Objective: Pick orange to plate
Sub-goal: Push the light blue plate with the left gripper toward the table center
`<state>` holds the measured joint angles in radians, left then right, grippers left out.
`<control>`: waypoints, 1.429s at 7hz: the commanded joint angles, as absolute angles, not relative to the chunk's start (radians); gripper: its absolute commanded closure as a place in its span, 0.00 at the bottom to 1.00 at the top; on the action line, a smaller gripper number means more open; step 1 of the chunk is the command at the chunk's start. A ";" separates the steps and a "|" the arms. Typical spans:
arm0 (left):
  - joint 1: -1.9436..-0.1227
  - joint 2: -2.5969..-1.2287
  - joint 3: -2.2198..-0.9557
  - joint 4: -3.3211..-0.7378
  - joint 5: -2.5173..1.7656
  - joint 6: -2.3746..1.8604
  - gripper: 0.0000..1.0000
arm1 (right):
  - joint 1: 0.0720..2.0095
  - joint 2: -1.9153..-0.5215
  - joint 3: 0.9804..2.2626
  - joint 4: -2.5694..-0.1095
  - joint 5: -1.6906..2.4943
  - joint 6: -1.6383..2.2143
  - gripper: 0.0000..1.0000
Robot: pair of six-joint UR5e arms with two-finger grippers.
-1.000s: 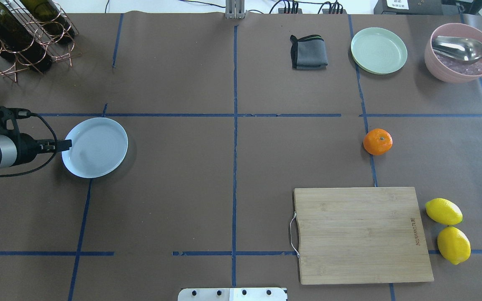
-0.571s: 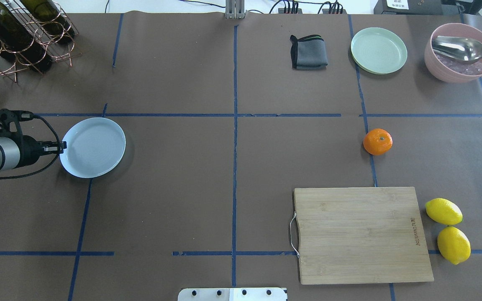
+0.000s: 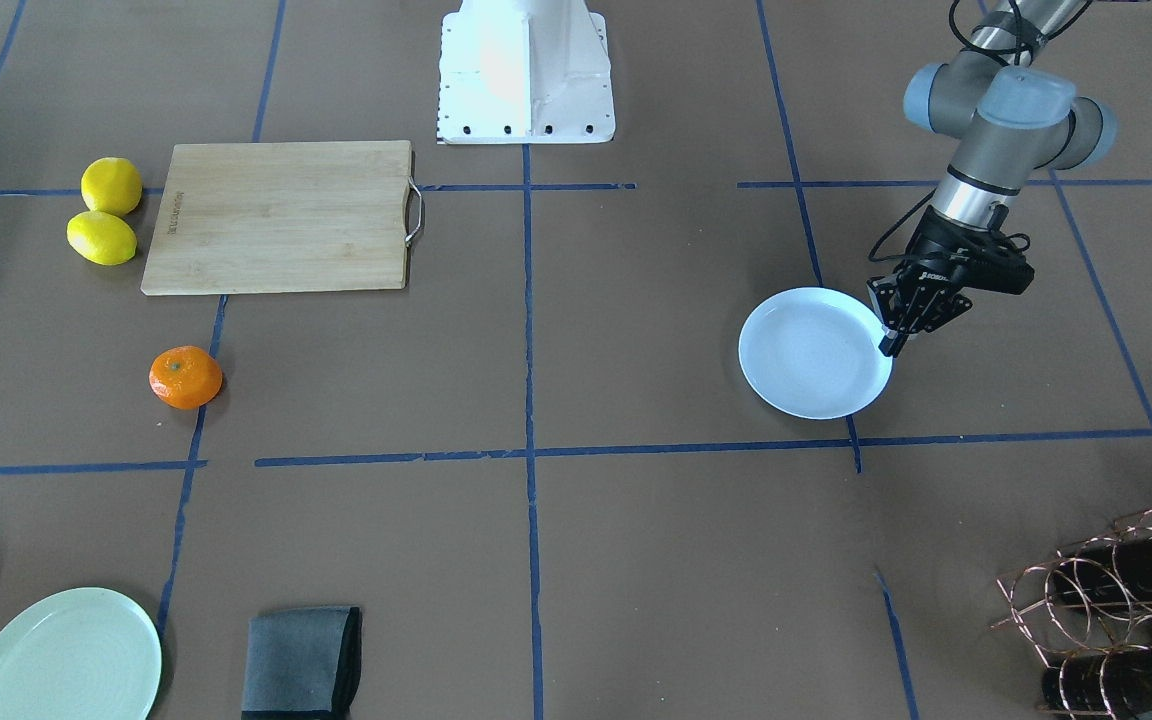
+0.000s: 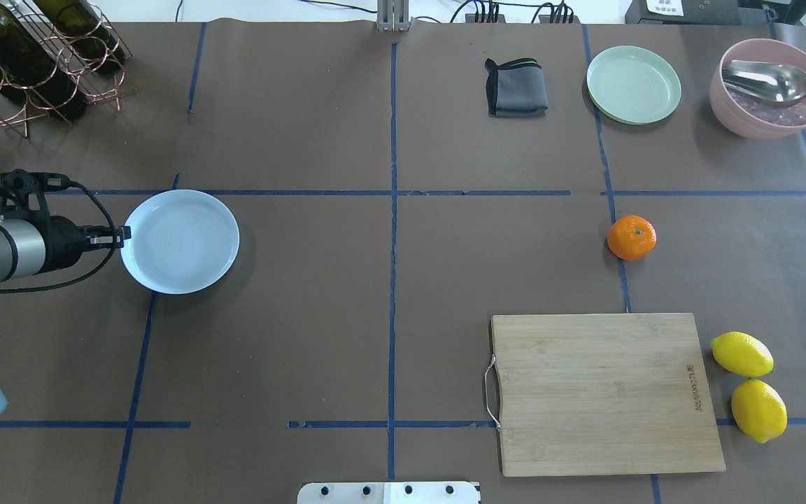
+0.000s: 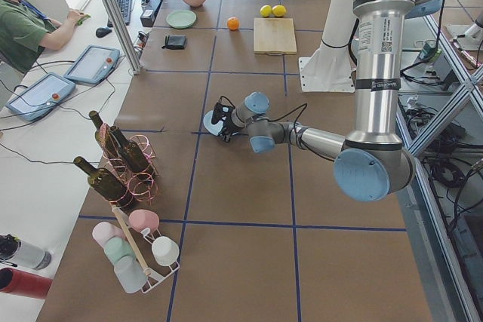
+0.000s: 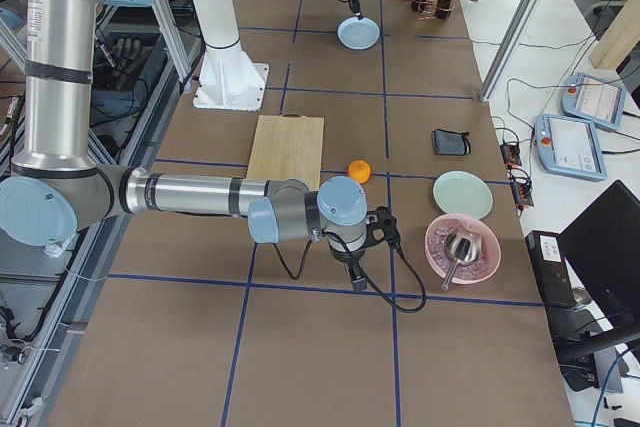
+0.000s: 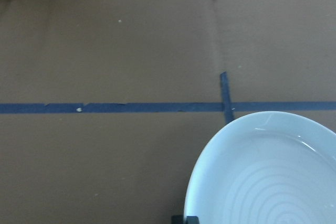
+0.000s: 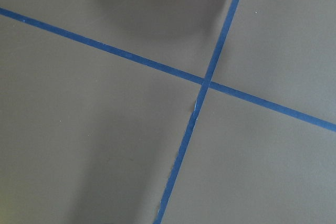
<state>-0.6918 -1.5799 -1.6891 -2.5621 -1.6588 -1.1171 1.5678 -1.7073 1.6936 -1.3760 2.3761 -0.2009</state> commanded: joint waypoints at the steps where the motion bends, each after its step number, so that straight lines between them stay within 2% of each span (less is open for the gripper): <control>1: -0.690 -1.749 -1.691 -2.458 -1.660 -1.147 1.00 | 1.568 -1.707 1.694 -1.376 2.376 -0.199 0.00; 3: -0.558 -2.005 -1.614 -2.257 -1.648 -1.331 1.00 | 1.569 -1.709 1.687 -1.376 2.378 -0.201 0.00; 4: -0.499 -2.081 -1.574 -2.212 -1.640 -1.389 1.00 | 1.568 -1.707 1.686 -1.376 2.376 -0.201 0.00; 5: -0.455 -2.139 -1.513 -2.203 -1.584 -1.391 1.00 | 1.568 -1.707 1.684 -1.376 2.378 -0.201 0.00; 7: -0.433 -2.134 -1.508 -2.200 -1.565 -1.384 1.00 | 1.568 -1.706 1.683 -1.376 2.376 -0.201 0.00; 9: -0.436 -2.135 -1.517 -2.201 -1.568 -1.371 0.00 | 1.569 -1.704 1.683 -1.376 2.376 -0.199 0.00; 10: -0.460 -2.135 -1.535 -2.194 -1.578 -1.291 0.00 | 1.568 -1.704 1.681 -1.374 2.376 -0.201 0.00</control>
<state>-0.4412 -2.1347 -1.5190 -2.1995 -1.5695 -1.3562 1.5683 -1.7048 1.6824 -1.3754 2.3762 -0.2003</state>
